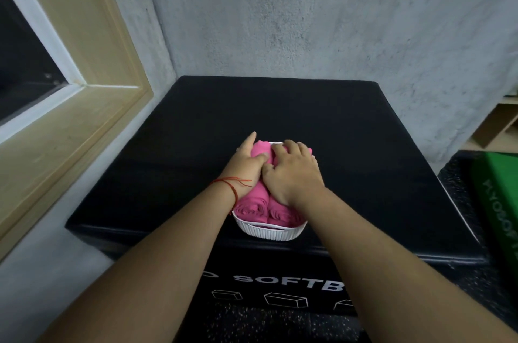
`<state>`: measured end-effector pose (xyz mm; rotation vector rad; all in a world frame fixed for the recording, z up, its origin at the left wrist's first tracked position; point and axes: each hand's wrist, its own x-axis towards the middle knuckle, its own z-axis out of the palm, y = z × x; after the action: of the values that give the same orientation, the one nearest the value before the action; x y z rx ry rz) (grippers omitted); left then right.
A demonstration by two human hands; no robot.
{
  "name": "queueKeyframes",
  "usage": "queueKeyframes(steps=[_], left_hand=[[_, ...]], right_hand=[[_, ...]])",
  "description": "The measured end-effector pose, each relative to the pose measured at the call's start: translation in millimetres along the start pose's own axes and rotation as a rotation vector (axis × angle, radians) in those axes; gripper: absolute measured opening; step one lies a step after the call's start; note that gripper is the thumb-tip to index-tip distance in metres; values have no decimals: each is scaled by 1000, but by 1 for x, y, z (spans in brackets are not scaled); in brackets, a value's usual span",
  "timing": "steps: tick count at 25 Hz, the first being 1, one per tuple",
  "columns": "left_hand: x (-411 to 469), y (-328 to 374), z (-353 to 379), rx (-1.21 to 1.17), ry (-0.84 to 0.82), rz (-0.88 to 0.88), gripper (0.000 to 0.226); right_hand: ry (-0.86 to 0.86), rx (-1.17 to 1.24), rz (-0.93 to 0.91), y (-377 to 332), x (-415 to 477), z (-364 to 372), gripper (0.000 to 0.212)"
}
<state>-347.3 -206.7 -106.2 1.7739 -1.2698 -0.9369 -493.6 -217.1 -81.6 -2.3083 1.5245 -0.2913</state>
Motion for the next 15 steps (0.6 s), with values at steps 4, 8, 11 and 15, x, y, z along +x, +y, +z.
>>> queueKeyframes(steps=[4, 8, 11, 15], left_hand=[[-8, 20, -7, 217, -103, -47, 58], [-15, 33, -4, 461, -49, -42, 57], [-25, 21, 2, 475, 53, 129, 57], [-13, 6, 2, 376, 3, 198, 60]], right_hand=[[-83, -29, 51, -6, -6, -13, 70], [-36, 77, 35, -6, -23, -18, 74], [108, 170, 77, -6, -36, -9, 76], [18, 132, 114, -1, -21, -2, 72]])
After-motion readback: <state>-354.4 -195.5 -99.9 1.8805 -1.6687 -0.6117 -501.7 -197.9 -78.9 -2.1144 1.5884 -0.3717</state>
